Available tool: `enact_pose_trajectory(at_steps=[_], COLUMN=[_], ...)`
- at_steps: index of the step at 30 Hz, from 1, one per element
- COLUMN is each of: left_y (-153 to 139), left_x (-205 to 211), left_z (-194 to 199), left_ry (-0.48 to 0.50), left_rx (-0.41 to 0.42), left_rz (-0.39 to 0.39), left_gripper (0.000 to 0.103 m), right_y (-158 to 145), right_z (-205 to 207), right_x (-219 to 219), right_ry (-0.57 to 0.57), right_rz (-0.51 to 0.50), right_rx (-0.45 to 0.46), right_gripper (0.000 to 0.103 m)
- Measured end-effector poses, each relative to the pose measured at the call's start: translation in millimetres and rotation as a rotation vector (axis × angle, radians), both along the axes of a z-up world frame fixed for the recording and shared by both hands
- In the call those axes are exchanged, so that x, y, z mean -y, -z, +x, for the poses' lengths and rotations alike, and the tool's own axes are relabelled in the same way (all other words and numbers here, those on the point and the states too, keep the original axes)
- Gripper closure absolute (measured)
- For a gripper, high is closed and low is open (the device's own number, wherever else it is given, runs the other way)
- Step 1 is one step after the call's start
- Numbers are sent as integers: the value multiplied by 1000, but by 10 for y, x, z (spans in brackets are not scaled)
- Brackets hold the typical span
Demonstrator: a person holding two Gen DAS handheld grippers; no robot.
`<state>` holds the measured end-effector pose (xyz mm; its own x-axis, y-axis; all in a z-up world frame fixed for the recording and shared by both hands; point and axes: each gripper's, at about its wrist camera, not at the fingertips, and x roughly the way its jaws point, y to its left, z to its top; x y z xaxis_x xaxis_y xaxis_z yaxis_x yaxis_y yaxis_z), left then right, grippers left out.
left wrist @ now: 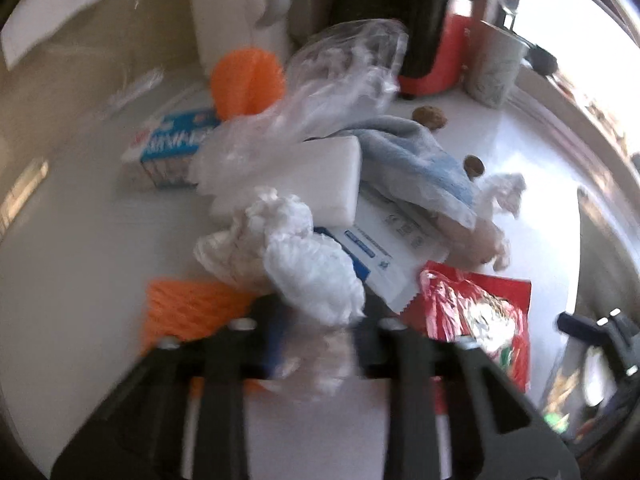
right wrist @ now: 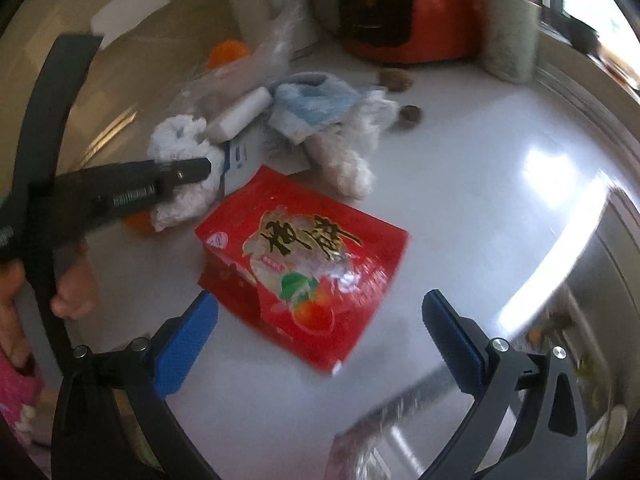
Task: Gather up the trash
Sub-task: 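Grasp the crumpled white tissue with the left tool while the right tool grasps the red snack bag, then carry tissue and red bag down to the green basket and open both tools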
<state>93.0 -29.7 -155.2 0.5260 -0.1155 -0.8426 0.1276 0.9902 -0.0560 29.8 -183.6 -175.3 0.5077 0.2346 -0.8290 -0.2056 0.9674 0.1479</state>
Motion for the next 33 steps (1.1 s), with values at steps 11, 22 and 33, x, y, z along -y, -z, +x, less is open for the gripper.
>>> enact_pose_trajectory(at_steps=[11,22,33], left_y=[-566,-964,-981], left_x=[-262,-389,-472], left_z=[-352,-992,-1820], left_ry=[-54,-95,113], left_rx=[94,155,127], left_rz=[-45,-44,-120], left_gripper=[87,87,86], right_y=[189,-1,-367], right_z=[245,29,-636], right_x=[-276,26,0], right_ry=[-164,-201,-117], right_rz=[-173,-5,74], right_rx=[67,45,111], right_gripper=[11,87,97])
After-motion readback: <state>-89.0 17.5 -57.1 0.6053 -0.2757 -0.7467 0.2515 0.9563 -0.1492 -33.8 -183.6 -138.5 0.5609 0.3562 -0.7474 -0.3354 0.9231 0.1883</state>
